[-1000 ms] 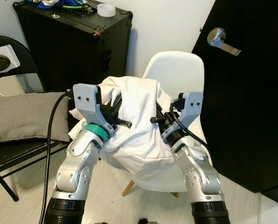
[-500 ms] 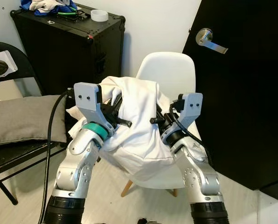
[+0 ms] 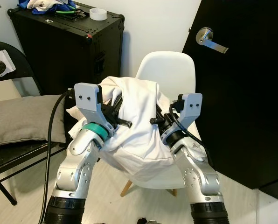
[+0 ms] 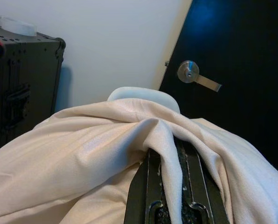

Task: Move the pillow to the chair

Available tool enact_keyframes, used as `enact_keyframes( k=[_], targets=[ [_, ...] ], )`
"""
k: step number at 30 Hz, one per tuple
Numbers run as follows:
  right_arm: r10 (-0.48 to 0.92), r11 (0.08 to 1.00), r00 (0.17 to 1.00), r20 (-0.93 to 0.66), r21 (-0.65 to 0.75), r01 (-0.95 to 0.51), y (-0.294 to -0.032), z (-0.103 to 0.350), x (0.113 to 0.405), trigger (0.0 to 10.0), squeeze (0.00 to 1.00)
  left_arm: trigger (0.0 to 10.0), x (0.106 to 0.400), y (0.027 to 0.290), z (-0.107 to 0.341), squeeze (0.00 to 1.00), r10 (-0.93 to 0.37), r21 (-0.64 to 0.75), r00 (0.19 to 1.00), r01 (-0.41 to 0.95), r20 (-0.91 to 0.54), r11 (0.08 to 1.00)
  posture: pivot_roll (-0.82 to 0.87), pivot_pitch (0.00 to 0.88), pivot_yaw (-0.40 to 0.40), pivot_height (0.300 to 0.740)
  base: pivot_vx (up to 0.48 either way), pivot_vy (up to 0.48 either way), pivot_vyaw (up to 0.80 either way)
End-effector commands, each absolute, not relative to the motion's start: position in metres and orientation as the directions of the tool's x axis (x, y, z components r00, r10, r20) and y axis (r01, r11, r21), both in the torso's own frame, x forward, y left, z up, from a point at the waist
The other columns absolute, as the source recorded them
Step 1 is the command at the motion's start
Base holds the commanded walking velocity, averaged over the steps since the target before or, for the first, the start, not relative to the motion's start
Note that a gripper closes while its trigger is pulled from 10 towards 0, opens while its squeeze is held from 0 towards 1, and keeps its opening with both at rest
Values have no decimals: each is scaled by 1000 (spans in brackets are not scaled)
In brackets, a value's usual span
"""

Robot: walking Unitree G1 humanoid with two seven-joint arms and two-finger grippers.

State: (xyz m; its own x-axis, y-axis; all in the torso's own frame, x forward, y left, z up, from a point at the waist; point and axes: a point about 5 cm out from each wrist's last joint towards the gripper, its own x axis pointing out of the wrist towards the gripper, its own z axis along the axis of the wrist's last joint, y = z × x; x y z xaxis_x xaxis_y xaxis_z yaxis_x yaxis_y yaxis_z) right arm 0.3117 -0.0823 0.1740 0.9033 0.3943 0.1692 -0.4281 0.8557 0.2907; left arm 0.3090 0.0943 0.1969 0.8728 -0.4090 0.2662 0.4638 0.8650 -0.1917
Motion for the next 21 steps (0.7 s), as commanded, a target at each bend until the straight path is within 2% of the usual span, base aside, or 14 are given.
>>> enact_keyframes(
  k=[1, 10, 21],
  targets=[
    [485, 799, 841, 240, 270, -537, -60, 190, 306, 10000, 0, 10000, 301, 64, 200, 0, -535, -157, 798, 587, 276, 794, 0, 36, -35, 740, 0, 0, 0],
    [480, 802, 846, 233, 274, -531, -62, 189, 309, 10000, 0, 10000, 304, 64, 203, 0, -528, -139, 801, 578, 282, 804, -15, 50, -45, 740, 0, 0, 0],
    [463, 811, 856, 228, 281, -514, -64, 190, 309, 10000, 0, 10000, 303, 63, 203, 0, -530, -143, 803, 579, 274, 803, -38, 71, -20, 740, 0, -342, 0]
  ],
)
